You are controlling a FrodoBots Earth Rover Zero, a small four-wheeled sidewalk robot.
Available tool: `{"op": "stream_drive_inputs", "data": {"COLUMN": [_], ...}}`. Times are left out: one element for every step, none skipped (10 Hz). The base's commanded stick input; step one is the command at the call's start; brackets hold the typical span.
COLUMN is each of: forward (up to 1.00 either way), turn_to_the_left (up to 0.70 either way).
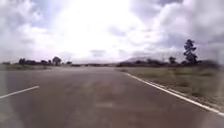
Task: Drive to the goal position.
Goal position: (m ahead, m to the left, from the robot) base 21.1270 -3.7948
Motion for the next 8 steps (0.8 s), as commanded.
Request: {"op": "stream_drive_inputs", "data": {"forward": [1.00, 1.00, 1.00, 1.00, 1.00, 1.00, 1.00, 1.00], "turn_to_the_left": [0.00, 0.00, 0.00, 0.00, 0.00, 0.00, 0.00, 0.00]}}
